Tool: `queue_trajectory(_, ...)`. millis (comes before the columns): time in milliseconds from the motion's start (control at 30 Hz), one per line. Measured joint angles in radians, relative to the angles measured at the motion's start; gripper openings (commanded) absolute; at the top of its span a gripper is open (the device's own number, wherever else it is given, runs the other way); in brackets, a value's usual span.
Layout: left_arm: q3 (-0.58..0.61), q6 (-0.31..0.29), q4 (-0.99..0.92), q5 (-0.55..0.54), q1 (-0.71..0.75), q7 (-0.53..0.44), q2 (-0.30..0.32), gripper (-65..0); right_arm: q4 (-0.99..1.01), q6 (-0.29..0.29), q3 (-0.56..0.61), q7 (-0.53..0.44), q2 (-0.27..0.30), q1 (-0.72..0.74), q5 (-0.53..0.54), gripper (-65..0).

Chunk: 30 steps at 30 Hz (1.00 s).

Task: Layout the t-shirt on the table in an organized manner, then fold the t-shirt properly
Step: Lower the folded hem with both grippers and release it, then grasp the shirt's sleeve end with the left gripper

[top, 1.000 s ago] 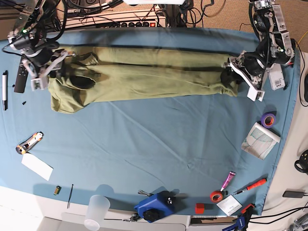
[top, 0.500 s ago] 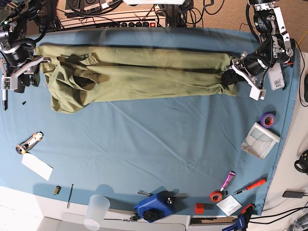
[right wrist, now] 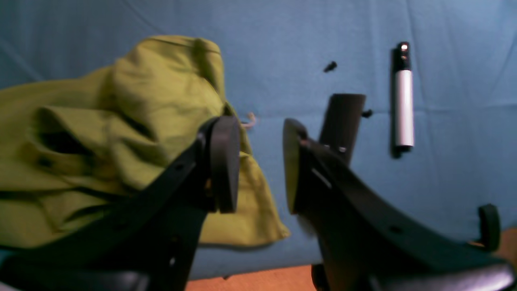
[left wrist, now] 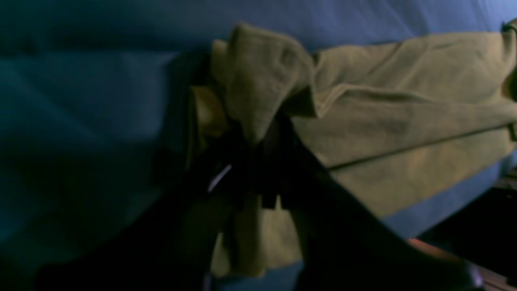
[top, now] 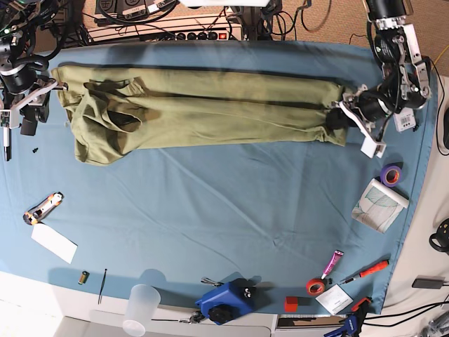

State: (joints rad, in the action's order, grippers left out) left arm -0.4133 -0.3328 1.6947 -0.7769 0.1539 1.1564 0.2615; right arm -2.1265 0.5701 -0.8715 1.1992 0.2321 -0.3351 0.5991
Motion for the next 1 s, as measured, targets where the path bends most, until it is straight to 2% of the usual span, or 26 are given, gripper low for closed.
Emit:
queue_trajectory(100, 0.0, 0.018, 0.0, 0.019, -0.016, -0.001, 0.041, -65.0, 0.0, -0.001, 0.0, -0.005, 0.0, 0.0, 0.0, -46.0)
queue_trajectory(267, -0.038, 0.018, 0.0, 0.049, -0.025, 0.0, 0.072, -65.0, 0.0, -0.001, 0.0, -0.007, 0.0, 0.0, 0.0, -46.0)
queue_trajectory(533, -0.204, 0.009, 0.0, 0.037, -0.033, 0.003, 0.074, -65.0, 0.0, -0.001, 0.0, -0.007, 0.0, 0.0, 0.0, -46.0)
queue_trajectory(700, -0.2, -0.008, 0.0, 0.006, -0.029, 0.003, 0.076, -65.0, 0.0, -0.001, 0.0, -0.019, 0.0, 0.0, 0.0, -46.0)
queue_trajectory(833, -0.137, -0.008, 0.0, 0.034, -0.024, -0.001, 0.076, -47.0, 0.0, -0.001, 0.0, -0.022, 0.0, 0.0, 0.0, -46.0)
queue_trajectory(900, -0.095, -0.007, 0.0, 0.072, -0.024, -0.004, 0.077, -44.3, 0.0, -0.001, 0.0, -0.022, 0.0, 0.0, 0.0, -46.0)
queue_trajectory(1000, -0.016, -0.003, 0.0, 0.143, -0.024, -0.023, 0.077, -44.3, 0.0, -0.001, 0.0, -0.022, 0.0, 0.0, 0.0, -46.0)
